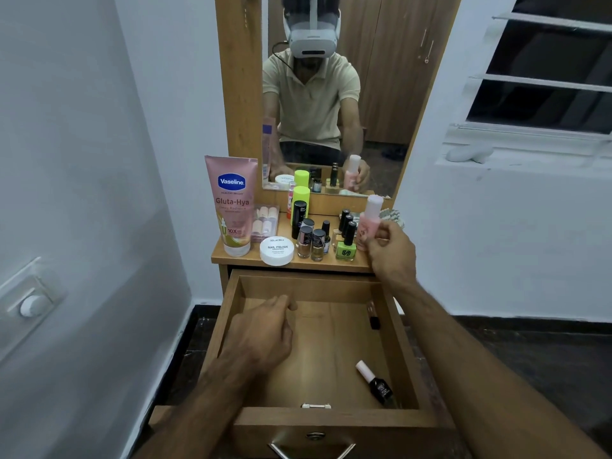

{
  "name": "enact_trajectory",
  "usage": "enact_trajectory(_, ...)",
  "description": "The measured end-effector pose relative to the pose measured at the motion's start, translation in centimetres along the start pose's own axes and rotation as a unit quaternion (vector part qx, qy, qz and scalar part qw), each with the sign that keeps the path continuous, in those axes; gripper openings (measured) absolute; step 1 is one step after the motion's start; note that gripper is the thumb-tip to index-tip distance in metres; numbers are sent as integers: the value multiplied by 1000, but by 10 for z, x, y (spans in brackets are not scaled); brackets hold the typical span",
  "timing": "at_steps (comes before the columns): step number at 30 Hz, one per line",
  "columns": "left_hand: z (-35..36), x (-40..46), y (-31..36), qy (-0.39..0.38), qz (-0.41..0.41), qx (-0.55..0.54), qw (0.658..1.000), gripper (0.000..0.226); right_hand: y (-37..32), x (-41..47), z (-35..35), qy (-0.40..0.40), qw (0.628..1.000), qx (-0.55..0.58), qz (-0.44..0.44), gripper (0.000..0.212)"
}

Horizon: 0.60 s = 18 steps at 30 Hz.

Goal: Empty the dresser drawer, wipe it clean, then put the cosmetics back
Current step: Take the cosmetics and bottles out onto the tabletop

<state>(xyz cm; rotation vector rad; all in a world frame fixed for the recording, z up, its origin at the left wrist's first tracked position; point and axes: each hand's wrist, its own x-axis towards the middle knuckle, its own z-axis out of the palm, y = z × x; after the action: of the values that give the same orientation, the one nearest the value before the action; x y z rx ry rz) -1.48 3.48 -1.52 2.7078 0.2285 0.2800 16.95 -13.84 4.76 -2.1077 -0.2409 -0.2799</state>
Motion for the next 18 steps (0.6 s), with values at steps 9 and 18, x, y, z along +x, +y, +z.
enact_trajectory(9, -2, -2, 2, -16, -9, 2, 1000, 43, 11, -11, 2, 30, 994, 99, 41, 43)
enact_trajectory(18, -4, -3, 4, -48, -7, 10, 999, 45, 9, -126, -23, -361, 814, -456, -11, 16)
